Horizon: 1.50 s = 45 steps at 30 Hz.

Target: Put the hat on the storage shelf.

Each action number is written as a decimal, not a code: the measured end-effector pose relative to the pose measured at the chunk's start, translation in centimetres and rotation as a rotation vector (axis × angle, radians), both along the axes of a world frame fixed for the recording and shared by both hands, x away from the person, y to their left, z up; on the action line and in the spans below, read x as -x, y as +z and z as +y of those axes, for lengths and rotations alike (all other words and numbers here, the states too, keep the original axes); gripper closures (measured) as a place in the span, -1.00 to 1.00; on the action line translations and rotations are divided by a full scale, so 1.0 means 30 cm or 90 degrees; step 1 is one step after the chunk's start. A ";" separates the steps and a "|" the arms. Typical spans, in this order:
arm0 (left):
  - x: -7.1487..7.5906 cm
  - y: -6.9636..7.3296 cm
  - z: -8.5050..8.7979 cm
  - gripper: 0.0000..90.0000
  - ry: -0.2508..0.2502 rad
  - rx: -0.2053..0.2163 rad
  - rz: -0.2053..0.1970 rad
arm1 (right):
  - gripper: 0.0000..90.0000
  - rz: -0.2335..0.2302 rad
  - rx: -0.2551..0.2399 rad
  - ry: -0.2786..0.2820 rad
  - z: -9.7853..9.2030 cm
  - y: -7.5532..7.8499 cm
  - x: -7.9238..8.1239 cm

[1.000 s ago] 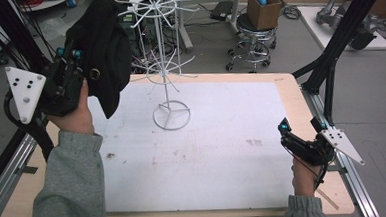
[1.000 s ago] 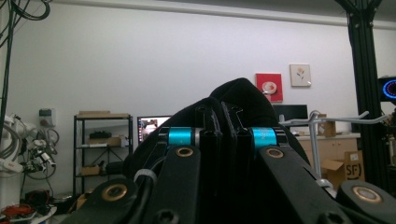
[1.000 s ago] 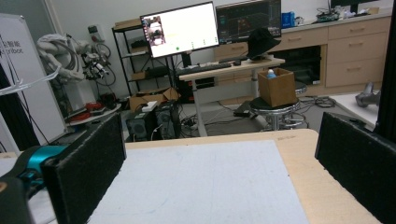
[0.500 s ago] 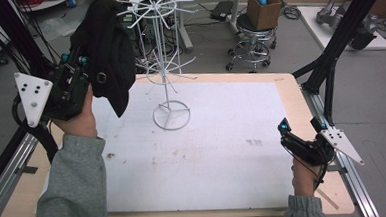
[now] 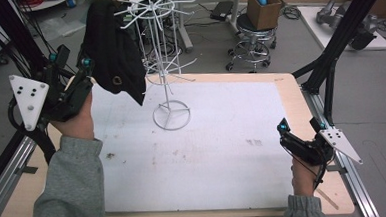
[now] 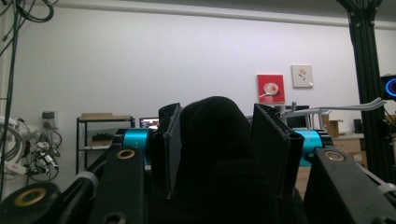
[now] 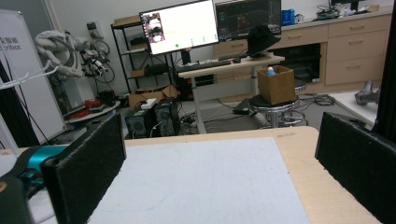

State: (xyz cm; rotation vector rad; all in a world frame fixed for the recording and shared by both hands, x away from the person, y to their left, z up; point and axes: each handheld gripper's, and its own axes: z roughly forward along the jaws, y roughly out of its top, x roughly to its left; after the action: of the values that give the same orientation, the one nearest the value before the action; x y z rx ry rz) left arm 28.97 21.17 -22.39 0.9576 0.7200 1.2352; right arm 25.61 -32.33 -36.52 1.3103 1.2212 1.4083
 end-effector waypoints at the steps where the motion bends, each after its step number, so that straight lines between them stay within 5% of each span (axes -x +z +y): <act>1: -0.002 -0.001 0.001 0.16 0.004 0.000 0.003 | -0.98 0.000 0.002 0.001 0.000 0.000 0.000; 11: -0.014 -0.012 0.007 -0.35 0.008 -0.033 0.022 | -0.98 -0.004 0.002 -0.002 -0.002 0.002 0.000; 15: -0.018 -0.017 0.022 -0.40 0.008 -0.045 0.032 | -0.98 -0.001 0.003 0.002 0.000 0.002 0.001; 18: -0.025 -0.020 0.036 -0.71 0.029 -0.063 0.034 | -0.98 0.000 0.002 0.002 0.002 0.002 0.001; 28: -0.029 -0.046 0.099 -0.90 -0.001 -0.084 0.049 | -0.98 0.003 0.008 0.003 0.006 0.001 0.000; 37: -0.033 -0.120 0.181 -0.96 -0.044 -0.062 0.085 | -0.98 -0.001 0.015 0.005 0.012 0.003 0.000; 45: -0.011 -0.199 0.209 -0.96 -0.026 -0.076 0.110 | -0.98 0.000 0.020 0.005 0.014 0.002 -0.001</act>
State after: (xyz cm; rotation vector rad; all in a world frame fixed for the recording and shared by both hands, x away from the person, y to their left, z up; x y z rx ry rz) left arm 29.31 27.43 -28.37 1.1832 0.7647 1.1794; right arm 25.63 -31.91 -36.45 1.2846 1.2448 1.3897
